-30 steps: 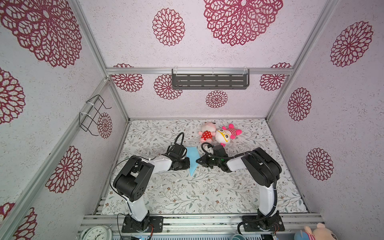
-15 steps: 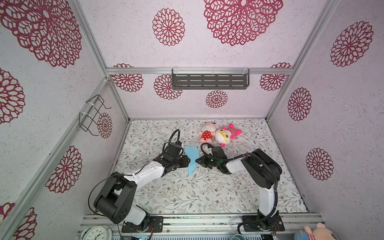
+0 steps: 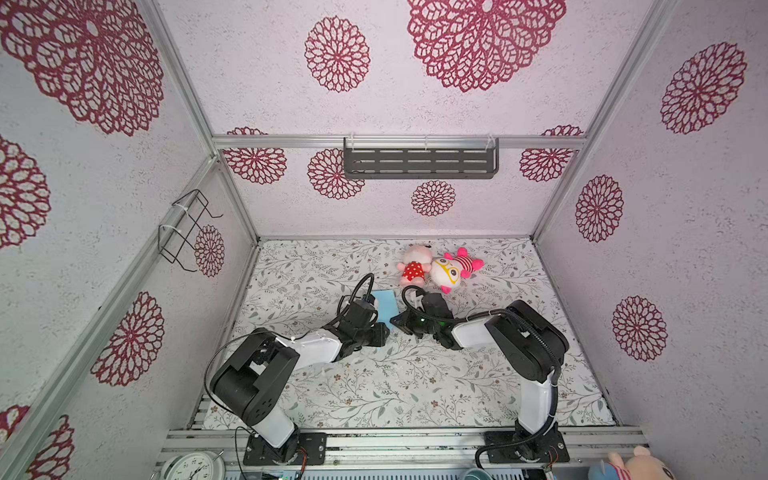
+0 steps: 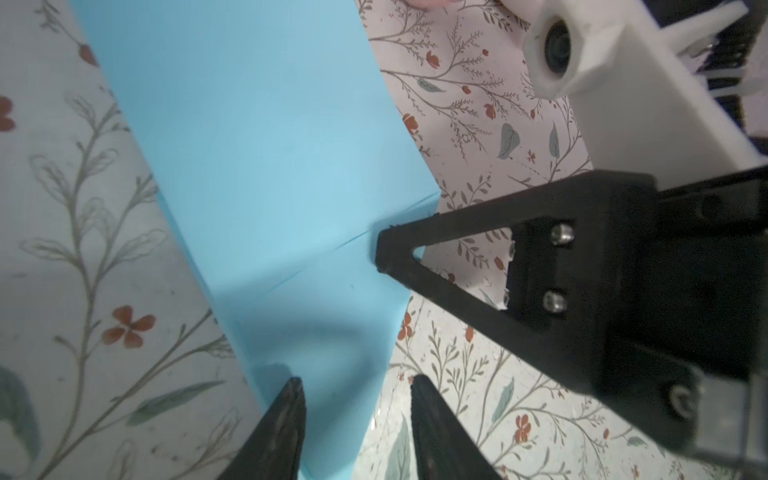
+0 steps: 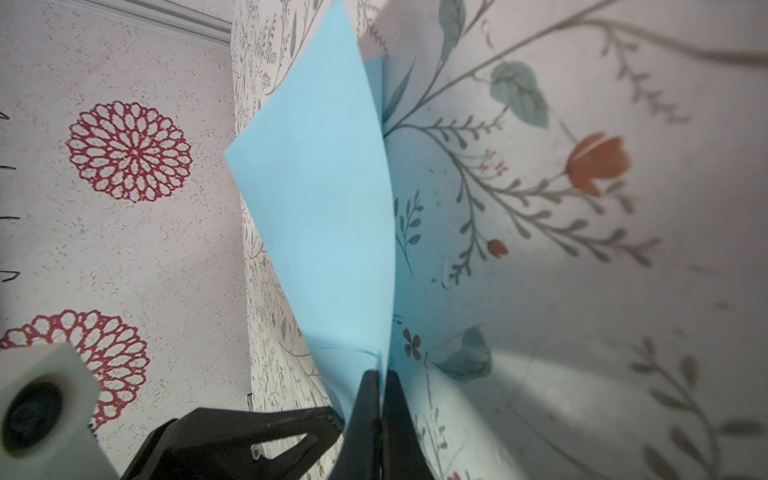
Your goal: Fold a paper plane with a square sheet of paper (pick it up from the middle)
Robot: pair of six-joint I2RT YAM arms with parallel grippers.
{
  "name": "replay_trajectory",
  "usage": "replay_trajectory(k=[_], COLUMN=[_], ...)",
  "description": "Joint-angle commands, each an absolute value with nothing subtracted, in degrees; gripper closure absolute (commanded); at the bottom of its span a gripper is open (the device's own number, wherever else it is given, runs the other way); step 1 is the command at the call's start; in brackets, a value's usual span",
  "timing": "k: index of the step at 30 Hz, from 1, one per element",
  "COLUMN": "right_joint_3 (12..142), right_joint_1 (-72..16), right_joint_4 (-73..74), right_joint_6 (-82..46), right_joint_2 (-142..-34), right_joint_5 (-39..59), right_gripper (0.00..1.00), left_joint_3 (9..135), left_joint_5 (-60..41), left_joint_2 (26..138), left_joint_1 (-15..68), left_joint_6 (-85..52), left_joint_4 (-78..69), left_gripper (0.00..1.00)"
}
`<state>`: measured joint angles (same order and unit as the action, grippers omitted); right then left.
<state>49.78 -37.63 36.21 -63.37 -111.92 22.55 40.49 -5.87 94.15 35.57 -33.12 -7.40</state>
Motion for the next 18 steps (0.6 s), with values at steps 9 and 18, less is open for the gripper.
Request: replay_trajectory(k=[9,18], right_joint_3=[49.26,49.4], right_joint_1=[-37.88,-37.88], right_joint_4=[39.11,38.25], right_joint_6=[-68.44,-69.08], right_joint_2=[-108.31,-108.9], right_joint_5=[25.77,26.04], right_gripper=[0.94,0.93], left_joint_3=[38.15,36.04], left_joint_5=[-4.11,-5.39], left_joint_2=[97.09,96.09], left_joint_1=[36.48,36.68], left_joint_6=[-29.05,-28.15], left_joint_4=[-14.13,-17.73], left_gripper=[0.53,0.46])
